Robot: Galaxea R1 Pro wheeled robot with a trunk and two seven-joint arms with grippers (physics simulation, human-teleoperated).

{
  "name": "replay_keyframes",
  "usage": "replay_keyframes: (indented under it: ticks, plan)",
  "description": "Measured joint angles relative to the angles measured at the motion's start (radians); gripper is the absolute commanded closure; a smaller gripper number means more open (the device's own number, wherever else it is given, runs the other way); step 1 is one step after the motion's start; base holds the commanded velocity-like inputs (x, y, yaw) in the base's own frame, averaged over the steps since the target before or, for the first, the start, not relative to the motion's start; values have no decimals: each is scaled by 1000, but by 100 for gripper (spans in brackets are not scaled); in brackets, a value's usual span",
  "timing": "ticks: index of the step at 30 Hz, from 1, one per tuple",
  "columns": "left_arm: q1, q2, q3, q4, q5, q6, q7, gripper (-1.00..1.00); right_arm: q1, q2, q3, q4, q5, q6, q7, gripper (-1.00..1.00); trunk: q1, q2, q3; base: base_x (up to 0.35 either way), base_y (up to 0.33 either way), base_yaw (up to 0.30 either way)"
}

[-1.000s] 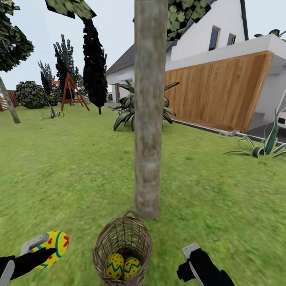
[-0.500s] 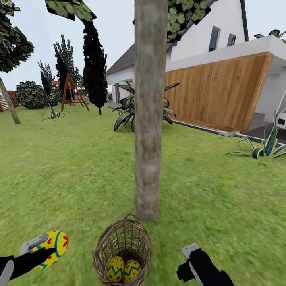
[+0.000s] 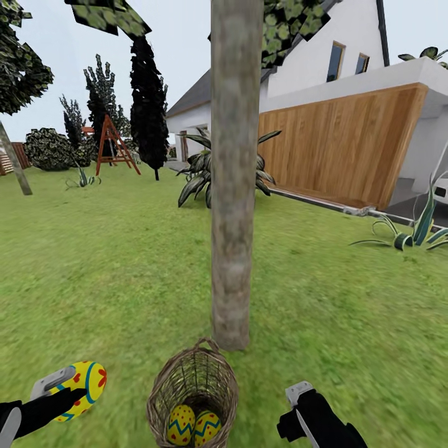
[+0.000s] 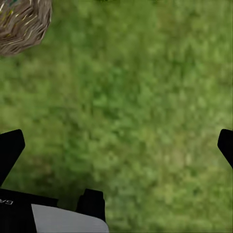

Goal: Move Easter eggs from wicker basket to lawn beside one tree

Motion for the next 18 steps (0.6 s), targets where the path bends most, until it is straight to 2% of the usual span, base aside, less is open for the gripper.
replay_keyframes:
  ticks: [5, 13, 18]
  plan:
    - [0, 1, -2, 0, 0, 1, 0, 100, 0, 1, 2, 0, 0, 0, 0, -100, -4, 7, 3, -75, 61, 0]
    - [0, 2, 0, -1, 0, 2, 0, 100, 0, 1, 2, 3, 1, -1, 0, -100, -4, 7, 3, -40, 300, 0]
    - [0, 3, 1, 0, 0, 3, 0, 100, 0, 1, 1, 11, -1, -2, 0, -100, -4, 7, 3, 136, 313, 0]
